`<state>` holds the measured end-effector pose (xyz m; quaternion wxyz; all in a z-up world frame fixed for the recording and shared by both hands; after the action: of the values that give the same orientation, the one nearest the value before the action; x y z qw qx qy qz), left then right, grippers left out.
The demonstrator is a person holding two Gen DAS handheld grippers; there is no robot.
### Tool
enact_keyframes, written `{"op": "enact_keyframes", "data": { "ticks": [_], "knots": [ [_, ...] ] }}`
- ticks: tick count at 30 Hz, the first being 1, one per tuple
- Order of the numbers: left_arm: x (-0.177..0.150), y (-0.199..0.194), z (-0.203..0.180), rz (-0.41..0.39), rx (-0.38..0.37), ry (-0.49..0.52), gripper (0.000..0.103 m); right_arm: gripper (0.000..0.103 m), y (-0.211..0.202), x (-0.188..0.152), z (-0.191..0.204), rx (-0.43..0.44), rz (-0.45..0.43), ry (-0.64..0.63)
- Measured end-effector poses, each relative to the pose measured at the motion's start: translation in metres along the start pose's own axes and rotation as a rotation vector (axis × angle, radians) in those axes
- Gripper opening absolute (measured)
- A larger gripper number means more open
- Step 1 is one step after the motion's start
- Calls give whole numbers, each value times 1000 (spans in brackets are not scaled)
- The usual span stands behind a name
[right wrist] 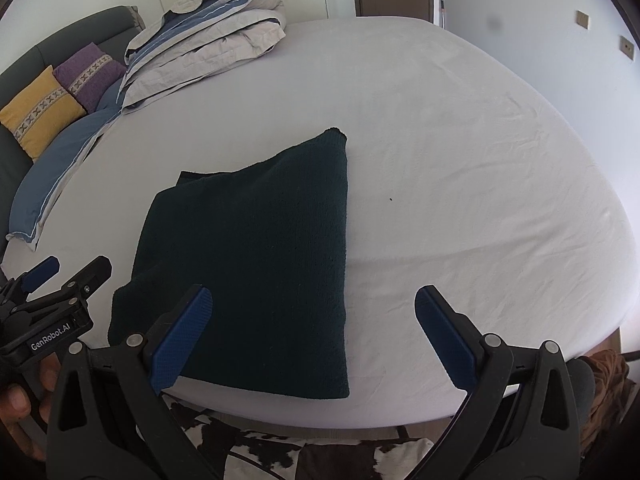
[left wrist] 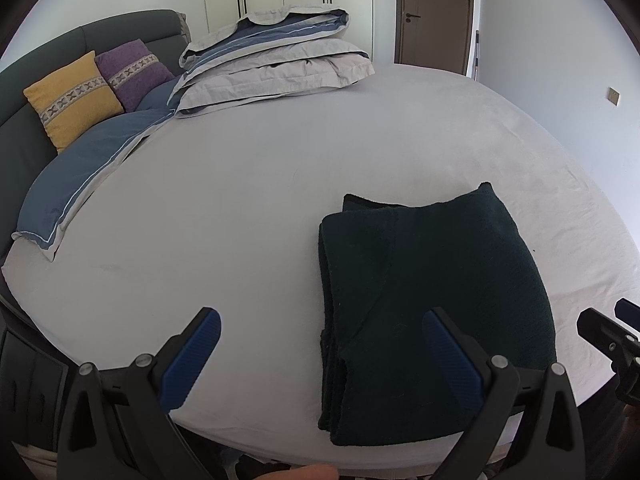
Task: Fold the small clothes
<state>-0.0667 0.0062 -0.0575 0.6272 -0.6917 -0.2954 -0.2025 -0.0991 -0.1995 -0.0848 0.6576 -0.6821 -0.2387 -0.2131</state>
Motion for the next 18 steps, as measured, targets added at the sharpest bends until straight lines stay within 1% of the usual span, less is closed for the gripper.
{"op": "enact_keyframes", "data": {
  "ticks": [18],
  "knots": [
    [-3, 3, 0, 14, 0, 8, 103, 103, -6, 3, 3, -4, -7, -5]
  ]
}}
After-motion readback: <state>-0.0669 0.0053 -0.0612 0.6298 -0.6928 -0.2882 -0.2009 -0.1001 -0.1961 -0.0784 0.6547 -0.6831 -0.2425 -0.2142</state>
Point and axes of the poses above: each gripper's, at about its wrist camera, not at the fingertips, and y roughly the way its jaws point, z to its left, x to its top, the point moved 3 cm from there along y, roughly the way its jaws point, and after that the axes turned 14 degrees about -y, right-handed, at the moved point
